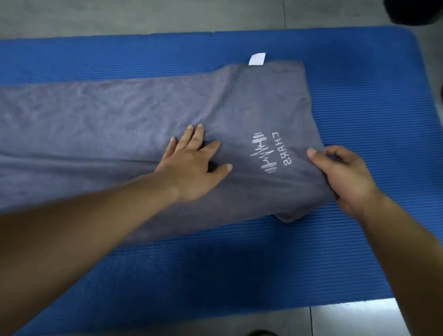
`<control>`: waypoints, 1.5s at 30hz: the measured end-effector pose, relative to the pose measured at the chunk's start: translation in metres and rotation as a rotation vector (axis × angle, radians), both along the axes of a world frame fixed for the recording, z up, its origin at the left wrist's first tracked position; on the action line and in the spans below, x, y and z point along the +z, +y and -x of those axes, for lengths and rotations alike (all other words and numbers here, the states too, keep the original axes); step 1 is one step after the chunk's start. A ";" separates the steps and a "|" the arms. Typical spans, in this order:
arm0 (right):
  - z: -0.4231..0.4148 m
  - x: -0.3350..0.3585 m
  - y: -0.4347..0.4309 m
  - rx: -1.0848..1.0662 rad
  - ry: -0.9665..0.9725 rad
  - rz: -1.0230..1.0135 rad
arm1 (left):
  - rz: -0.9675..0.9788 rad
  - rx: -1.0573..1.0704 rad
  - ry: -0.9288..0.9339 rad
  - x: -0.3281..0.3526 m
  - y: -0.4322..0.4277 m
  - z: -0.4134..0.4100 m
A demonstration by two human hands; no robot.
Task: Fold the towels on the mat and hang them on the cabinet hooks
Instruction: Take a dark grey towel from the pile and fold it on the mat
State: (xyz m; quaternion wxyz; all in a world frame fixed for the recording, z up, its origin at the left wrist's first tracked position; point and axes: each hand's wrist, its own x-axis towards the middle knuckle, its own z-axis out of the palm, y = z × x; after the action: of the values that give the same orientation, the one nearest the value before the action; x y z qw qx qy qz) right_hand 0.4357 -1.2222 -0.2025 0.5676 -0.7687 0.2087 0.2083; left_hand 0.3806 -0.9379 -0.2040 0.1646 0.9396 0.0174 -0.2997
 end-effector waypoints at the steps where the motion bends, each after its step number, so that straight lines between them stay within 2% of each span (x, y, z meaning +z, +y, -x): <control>1: 0.003 0.005 -0.008 0.068 0.052 -0.032 | -0.014 -0.013 0.004 -0.001 -0.001 0.001; 3: 0.008 0.012 -0.024 0.216 0.155 -0.047 | -0.033 -0.021 -0.005 -0.004 -0.004 0.003; 6: 0.016 0.014 -0.041 0.478 0.225 0.140 | -0.053 -0.018 -0.033 -0.006 -0.008 0.005; 8: 0.024 0.011 -0.043 0.520 0.242 0.120 | -0.063 -0.012 -0.073 -0.006 -0.009 0.008; 12: 0.034 0.013 -0.031 0.163 0.095 -0.374 | -0.028 0.024 -0.185 -0.003 -0.017 0.022; 15: 0.039 0.014 -0.017 -0.026 0.012 -0.500 | -0.024 0.055 -0.135 -0.001 -0.019 0.026; 17: 0.042 0.013 -0.008 -0.054 -0.055 -0.412 | -0.034 0.068 -0.069 -0.002 -0.017 0.024; 21: 0.045 0.009 -0.013 -0.003 -0.146 -0.032 | -0.054 0.033 -0.029 -0.003 -0.011 0.025; 25: 0.062 0.015 -0.028 -0.017 0.037 -0.098 | -0.064 0.026 -0.025 -0.004 -0.011 0.026; 28: 0.074 0.016 -0.045 0.113 0.127 0.005 | -0.085 0.003 -0.026 -0.006 -0.012 0.026; 31: 0.079 0.006 -0.059 0.251 0.089 0.296 | -0.099 -0.022 -0.042 -0.009 -0.010 0.028; 34: 0.078 -0.002 -0.065 0.266 0.020 0.706 | -0.122 -0.054 -0.052 -0.013 -0.009 0.029; 36: 0.077 0.001 -0.061 0.313 -0.014 0.873 | -0.130 -0.060 -0.064 -0.016 -0.007 0.030; 40: 0.072 0.006 -0.043 0.360 -0.177 0.903 | -0.125 -0.066 -0.111 -0.020 -0.005 0.030; 45: 0.056 0.002 0.002 0.426 -0.317 0.552 | 0.021 0.110 -0.398 -0.015 0.014 0.022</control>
State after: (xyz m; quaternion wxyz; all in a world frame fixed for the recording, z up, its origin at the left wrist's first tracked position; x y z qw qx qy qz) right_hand 0.3796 -1.2200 -0.2000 0.3085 -0.9414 0.0020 0.1364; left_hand 0.3586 -0.9240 -0.2188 0.1909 0.9760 0.0328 -0.0990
